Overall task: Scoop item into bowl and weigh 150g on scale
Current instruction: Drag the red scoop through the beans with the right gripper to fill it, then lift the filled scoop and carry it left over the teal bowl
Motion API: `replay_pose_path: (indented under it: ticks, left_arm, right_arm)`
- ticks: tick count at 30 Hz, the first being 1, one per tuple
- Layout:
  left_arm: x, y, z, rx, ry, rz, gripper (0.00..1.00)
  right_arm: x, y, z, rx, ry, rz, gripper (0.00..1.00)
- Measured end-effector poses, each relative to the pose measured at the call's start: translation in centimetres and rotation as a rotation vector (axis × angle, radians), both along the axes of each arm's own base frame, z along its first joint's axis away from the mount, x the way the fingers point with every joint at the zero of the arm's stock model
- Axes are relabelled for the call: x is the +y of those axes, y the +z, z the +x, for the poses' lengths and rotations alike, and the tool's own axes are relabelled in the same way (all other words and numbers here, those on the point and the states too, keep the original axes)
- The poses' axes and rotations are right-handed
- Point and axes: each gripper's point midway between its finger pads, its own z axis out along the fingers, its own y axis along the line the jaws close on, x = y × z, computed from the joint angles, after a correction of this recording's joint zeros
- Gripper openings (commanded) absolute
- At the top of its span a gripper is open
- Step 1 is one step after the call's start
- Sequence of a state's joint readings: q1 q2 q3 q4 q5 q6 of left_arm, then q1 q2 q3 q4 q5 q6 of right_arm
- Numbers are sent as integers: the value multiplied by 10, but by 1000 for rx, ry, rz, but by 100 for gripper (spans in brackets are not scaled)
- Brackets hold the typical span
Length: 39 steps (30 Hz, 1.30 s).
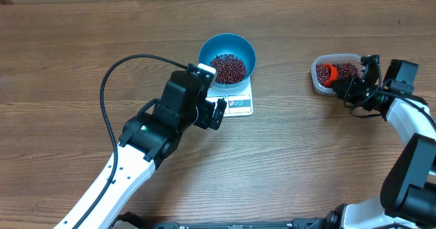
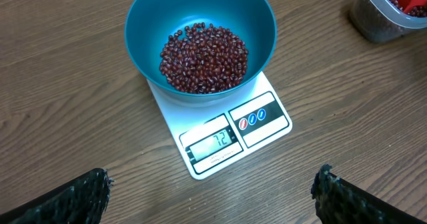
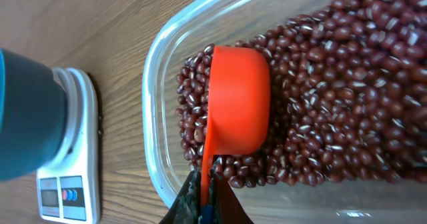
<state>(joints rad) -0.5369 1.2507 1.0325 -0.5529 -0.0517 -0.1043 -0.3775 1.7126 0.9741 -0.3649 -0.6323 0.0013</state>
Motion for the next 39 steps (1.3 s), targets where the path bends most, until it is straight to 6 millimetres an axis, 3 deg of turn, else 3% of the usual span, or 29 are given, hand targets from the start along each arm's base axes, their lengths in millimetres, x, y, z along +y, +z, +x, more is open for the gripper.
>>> replay_pose_path:
  ticks: [13, 39]
  left_arm:
    - [0, 0, 0, 0, 0, 0, 99]
    - [0, 0, 0, 0, 0, 0, 99]
  right_arm:
    - [-26, 6, -7, 15, -112, 155, 4]
    - [-24, 53, -18, -105, -54, 487, 4]
